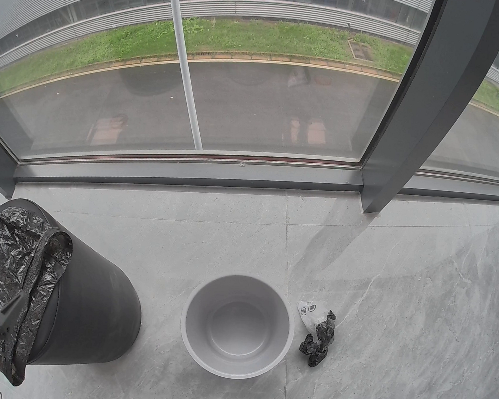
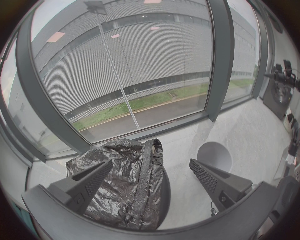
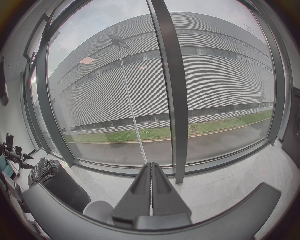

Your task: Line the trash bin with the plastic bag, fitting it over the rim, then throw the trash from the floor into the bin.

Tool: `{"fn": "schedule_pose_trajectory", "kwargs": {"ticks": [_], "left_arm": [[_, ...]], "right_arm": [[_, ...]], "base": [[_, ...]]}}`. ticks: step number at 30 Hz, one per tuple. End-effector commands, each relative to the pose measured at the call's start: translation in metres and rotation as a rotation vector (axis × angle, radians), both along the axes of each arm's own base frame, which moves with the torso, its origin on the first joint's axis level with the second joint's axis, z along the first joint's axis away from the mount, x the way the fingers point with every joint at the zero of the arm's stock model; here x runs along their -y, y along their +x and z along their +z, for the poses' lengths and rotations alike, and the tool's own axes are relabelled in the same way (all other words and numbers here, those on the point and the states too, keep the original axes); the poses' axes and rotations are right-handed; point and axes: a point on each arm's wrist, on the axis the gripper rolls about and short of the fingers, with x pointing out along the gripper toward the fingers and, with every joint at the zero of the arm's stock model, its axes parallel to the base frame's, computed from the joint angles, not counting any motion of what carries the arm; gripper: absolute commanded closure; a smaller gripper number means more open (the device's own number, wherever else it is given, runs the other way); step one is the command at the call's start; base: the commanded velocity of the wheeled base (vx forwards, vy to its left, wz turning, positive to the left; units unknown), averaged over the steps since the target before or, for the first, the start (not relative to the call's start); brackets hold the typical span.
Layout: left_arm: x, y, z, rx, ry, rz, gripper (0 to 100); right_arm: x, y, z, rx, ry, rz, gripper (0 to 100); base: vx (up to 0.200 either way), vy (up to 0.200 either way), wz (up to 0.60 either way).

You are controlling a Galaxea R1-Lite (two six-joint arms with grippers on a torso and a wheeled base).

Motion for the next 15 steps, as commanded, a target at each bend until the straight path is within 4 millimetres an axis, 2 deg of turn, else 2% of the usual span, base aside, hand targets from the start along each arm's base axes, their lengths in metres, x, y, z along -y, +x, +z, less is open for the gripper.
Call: {"fn": "schedule_pose_trajectory", "kwargs": {"ticks": [1,3,7,15], "left_arm": [[0.000,0.066,0.020,-0.145,0.106,0.011,0],[0.000,0.075,0.022,-0.166,0.110,0.020,0],[0.000,0.106,0.020,-0.227,0.126,0.020,0],[0.000,0.151,0.010,-0.242,0.150,0.095,0]], "right_arm": [[-0.012,0.055,-0.007,-0.078,0.014,0.035,100],[-0.013,0.059,-0.009,-0.087,0.012,0.033,100],[-0.016,0.072,-0.015,-0.109,0.012,0.033,100],[-0.016,0.075,-0.017,-0.112,0.025,0.035,100]], "base": [[0.000,0.000,0.00],[0.000,0.000,0.00],[0.000,0.000,0.00],[0.000,0.000,0.00]]}}
